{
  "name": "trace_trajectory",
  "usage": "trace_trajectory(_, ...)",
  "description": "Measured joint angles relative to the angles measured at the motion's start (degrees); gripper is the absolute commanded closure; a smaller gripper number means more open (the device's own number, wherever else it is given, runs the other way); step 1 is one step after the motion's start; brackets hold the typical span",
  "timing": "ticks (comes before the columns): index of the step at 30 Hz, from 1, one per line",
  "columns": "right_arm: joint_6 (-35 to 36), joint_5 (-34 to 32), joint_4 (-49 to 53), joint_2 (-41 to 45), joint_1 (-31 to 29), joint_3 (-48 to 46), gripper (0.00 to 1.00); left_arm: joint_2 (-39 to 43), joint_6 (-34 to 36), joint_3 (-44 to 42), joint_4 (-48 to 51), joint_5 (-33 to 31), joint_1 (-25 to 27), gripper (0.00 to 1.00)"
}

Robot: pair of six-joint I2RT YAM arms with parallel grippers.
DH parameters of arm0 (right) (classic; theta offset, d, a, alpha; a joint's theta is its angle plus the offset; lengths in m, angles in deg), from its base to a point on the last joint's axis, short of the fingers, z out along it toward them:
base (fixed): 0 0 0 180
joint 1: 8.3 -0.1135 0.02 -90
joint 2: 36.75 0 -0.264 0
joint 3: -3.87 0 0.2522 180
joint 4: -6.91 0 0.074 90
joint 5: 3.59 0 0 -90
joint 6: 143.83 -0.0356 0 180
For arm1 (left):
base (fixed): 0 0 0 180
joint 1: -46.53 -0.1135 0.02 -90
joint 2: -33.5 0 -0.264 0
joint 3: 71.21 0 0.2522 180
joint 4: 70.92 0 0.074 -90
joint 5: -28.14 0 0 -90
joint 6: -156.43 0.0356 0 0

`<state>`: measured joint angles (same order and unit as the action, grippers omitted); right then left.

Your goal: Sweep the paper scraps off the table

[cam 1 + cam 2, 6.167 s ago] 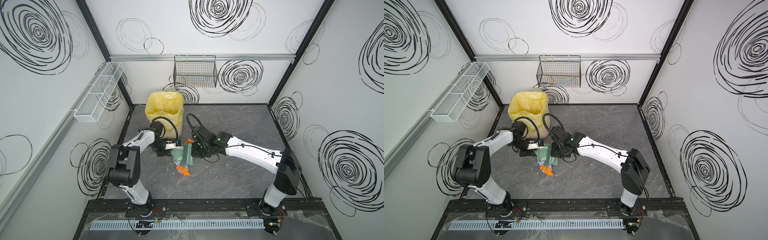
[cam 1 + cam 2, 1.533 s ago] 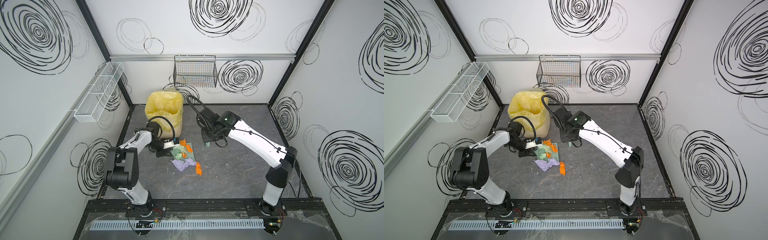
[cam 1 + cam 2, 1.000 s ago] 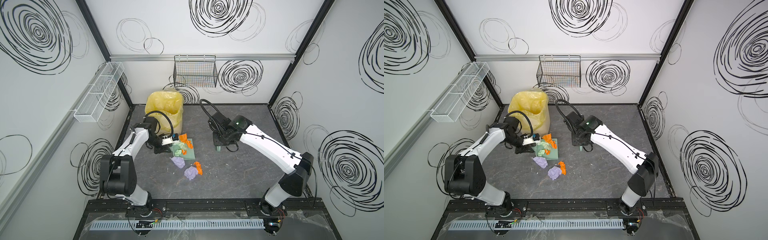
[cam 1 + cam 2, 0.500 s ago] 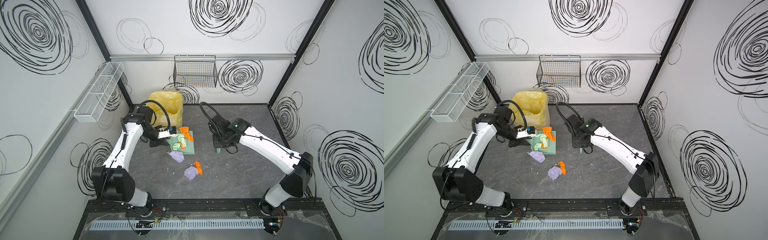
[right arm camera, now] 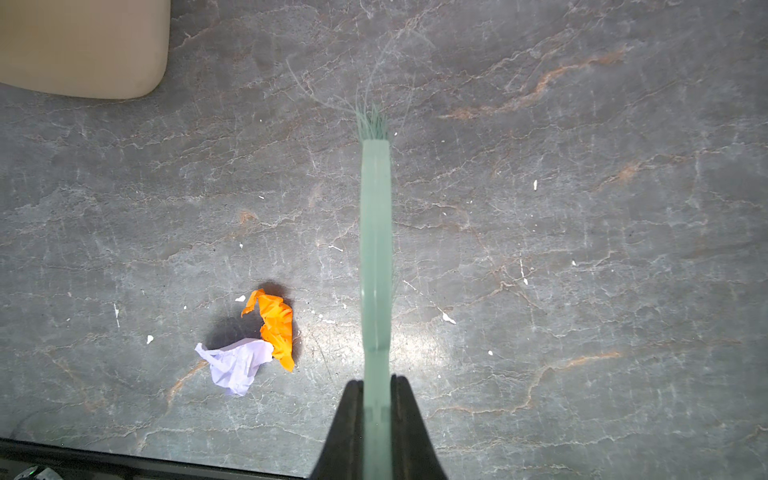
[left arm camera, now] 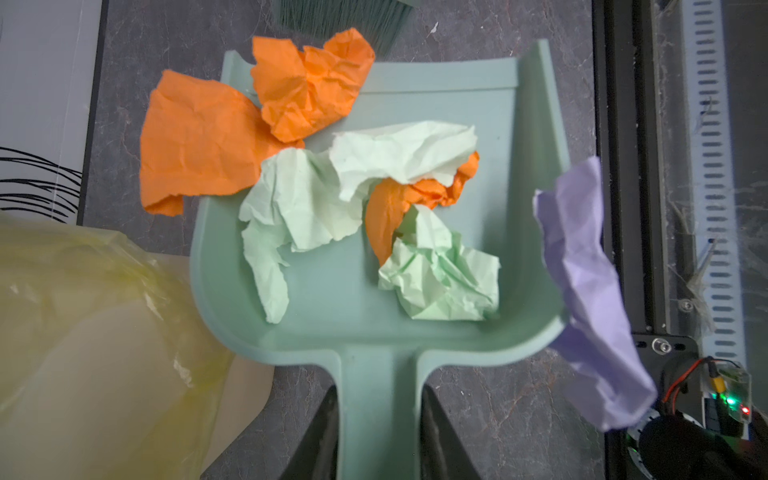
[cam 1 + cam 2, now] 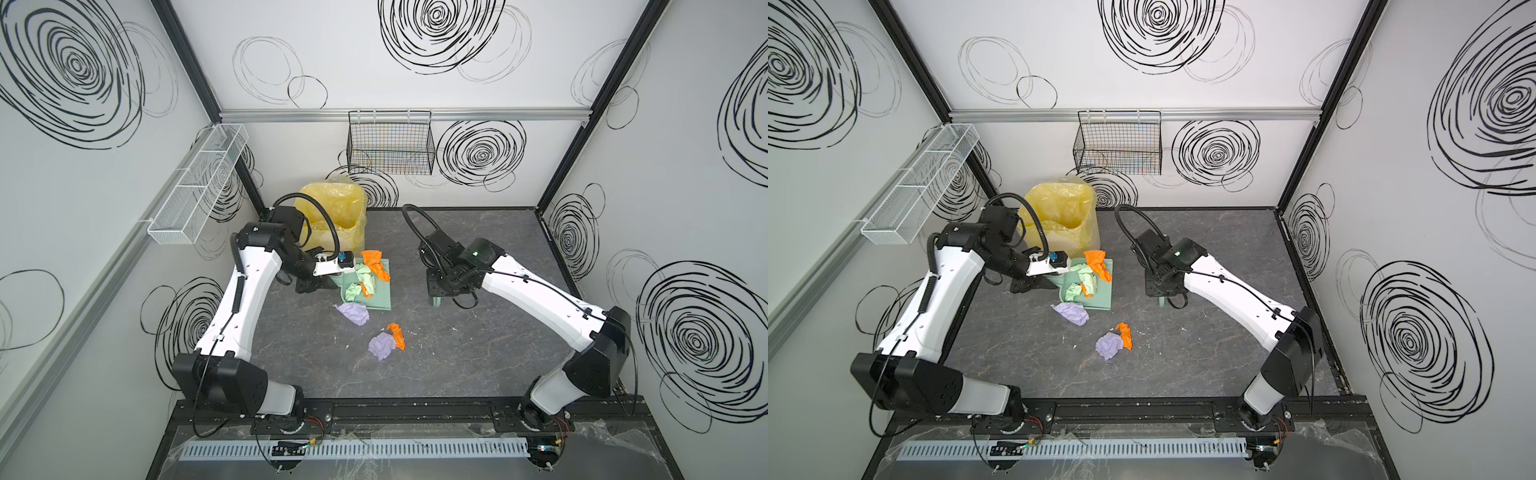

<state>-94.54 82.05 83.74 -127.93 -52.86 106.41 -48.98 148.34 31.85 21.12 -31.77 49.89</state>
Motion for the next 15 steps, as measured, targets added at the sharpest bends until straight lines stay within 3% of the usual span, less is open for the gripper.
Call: trace_trajectory(15,1.31,1.20,-2.23,0.11,1.53,-1.44,1.00,-4.50,-1.18,10.08,0.94,-0.48,0.76,1.00)
